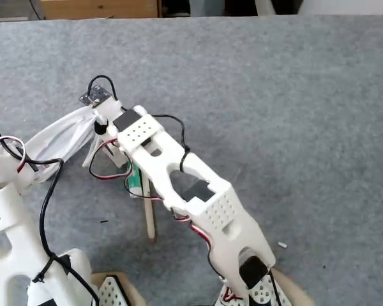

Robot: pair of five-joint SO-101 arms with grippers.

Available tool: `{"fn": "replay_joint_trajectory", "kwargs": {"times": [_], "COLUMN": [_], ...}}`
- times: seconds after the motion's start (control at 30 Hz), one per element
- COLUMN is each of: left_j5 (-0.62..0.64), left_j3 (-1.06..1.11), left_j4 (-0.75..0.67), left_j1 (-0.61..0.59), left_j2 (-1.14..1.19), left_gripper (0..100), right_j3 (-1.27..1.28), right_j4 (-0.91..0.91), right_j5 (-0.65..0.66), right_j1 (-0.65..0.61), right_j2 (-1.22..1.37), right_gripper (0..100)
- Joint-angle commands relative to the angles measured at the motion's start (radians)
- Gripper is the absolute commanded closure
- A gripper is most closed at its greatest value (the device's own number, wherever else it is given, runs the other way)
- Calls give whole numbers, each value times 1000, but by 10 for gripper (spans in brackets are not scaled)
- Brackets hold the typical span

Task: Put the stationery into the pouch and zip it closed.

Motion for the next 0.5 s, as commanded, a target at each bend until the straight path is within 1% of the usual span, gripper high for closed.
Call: {"fn": "replay_joint_trajectory", "kwargs": {"times": [0.0, 0.23, 0.27, 0.4, 0.47], "left_j5": [8, 8, 8, 8, 8], "left_j3": [-27, -27, -27, -27, -27], "left_j4": [-14, -14, -14, -14, -14], "left_j1": [-8, -5, -5, -5, -5], "left_j2": [-8, -8, -8, -8, -8], "left_gripper": [972, 972, 972, 972, 972], "right_j3": [-38, -62, -76, -128, -160], "right_j4": [3, 92, 114, 175, 203], "right_j5": [-5, 6, 28, 46, 46], "right_j1": [-8, -8, -9, -9, -8], "right_j2": [1, -4, 1, -4, -2], "right_gripper": [935, 926, 909, 822, 806]}}
